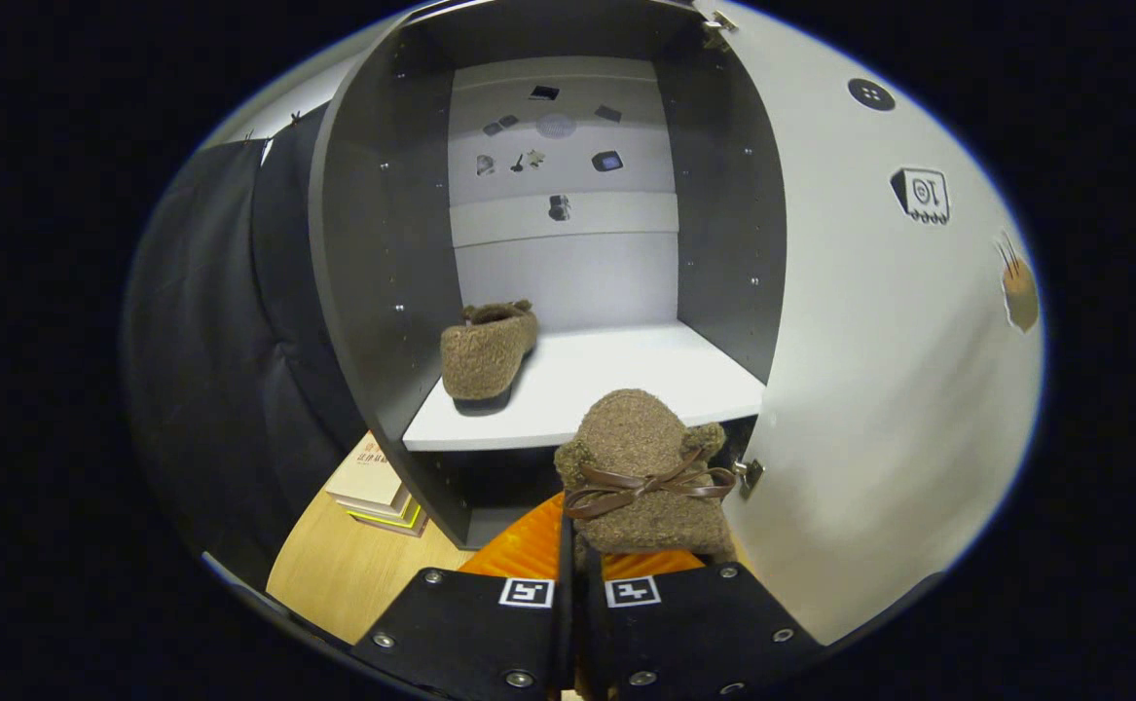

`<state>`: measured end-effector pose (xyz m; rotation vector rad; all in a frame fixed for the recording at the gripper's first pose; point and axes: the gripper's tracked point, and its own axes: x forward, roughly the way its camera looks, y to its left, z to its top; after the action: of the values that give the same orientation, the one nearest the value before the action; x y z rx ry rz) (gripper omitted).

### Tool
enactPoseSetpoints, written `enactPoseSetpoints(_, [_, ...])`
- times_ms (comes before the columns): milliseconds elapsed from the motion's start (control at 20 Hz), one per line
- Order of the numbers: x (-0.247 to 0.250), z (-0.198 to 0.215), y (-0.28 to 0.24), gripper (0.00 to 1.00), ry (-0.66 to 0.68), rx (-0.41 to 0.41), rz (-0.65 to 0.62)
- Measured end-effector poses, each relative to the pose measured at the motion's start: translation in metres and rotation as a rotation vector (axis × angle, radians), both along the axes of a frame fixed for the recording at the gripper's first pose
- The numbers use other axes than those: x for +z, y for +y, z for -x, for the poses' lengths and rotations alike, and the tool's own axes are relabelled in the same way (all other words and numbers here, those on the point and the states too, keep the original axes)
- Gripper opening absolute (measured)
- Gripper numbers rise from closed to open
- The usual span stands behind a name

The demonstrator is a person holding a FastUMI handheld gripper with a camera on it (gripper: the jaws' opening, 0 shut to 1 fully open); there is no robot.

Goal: Open the shoe cabinet door, grab the shoes and put them into the shoe cabinet, then close the shoe cabinet door.

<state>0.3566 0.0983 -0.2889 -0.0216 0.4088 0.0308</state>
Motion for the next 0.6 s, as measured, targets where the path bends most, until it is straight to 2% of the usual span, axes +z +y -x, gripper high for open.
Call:
enactPoseSetpoints(350, [0.025,-0.068,0.015,0.05,-0.010,0.046,0.050])
enactPoseSetpoints(600, [0.031,-0.132,0.011,0.05,0.000,0.060,0.022])
